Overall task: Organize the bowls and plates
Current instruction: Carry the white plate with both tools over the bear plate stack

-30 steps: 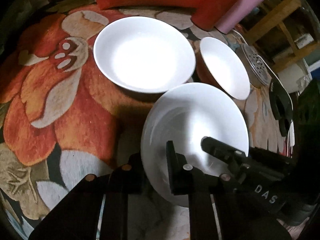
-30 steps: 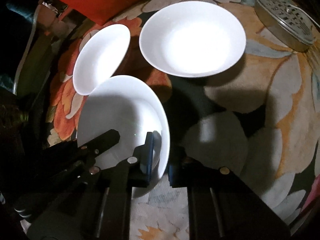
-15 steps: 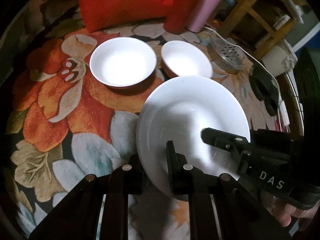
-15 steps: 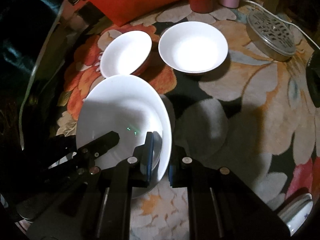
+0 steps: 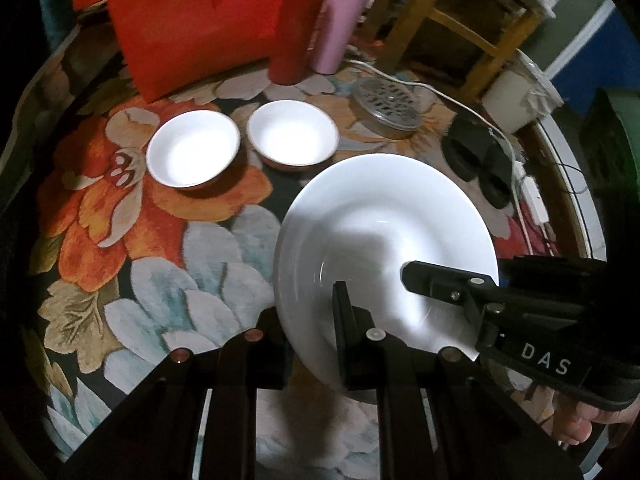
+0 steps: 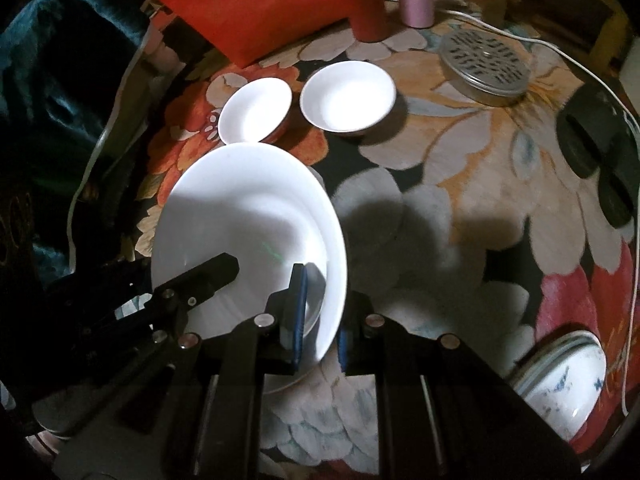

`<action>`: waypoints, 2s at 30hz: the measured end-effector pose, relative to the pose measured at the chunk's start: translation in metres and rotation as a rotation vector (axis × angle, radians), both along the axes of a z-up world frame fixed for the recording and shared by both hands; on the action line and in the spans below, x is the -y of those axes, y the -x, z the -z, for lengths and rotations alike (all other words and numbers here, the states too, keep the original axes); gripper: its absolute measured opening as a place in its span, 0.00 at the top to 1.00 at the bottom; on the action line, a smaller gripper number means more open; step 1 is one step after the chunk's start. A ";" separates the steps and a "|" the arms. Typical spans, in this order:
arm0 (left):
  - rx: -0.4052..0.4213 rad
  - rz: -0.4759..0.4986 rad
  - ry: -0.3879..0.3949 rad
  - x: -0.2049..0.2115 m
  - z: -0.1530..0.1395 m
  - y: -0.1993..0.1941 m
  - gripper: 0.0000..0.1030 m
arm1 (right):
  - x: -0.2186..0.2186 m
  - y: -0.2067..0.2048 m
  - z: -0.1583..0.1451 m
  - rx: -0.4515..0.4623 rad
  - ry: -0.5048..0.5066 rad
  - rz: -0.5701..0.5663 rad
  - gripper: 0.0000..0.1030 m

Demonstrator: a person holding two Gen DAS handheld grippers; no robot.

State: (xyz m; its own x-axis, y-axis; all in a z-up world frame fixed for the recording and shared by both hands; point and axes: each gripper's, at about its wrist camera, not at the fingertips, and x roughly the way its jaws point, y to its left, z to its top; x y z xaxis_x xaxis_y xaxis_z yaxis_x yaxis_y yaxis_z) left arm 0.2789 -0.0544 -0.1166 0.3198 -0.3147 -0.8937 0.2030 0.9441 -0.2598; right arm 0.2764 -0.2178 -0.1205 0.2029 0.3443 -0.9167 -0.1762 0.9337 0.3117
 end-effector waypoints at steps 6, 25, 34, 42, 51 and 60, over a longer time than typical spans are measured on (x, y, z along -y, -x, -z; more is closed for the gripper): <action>0.014 0.081 0.018 0.041 -0.015 0.015 0.85 | 0.043 0.021 -0.014 -0.001 -0.011 0.061 0.87; -0.023 0.308 0.053 0.177 -0.011 0.058 0.85 | 0.173 0.085 -0.008 -0.062 -0.014 0.265 0.86; -0.049 0.391 0.041 0.229 0.006 0.077 0.85 | 0.219 0.110 0.011 -0.112 -0.017 0.341 0.86; -0.067 0.460 0.025 0.263 0.022 0.091 0.85 | 0.250 0.126 0.024 -0.143 -0.004 0.386 0.86; -0.118 0.533 -0.022 0.290 0.054 0.107 0.85 | 0.272 0.144 0.055 -0.212 -0.013 0.428 0.86; -0.144 0.577 -0.065 0.305 0.079 0.115 0.85 | 0.286 0.154 0.084 -0.260 -0.054 0.452 0.85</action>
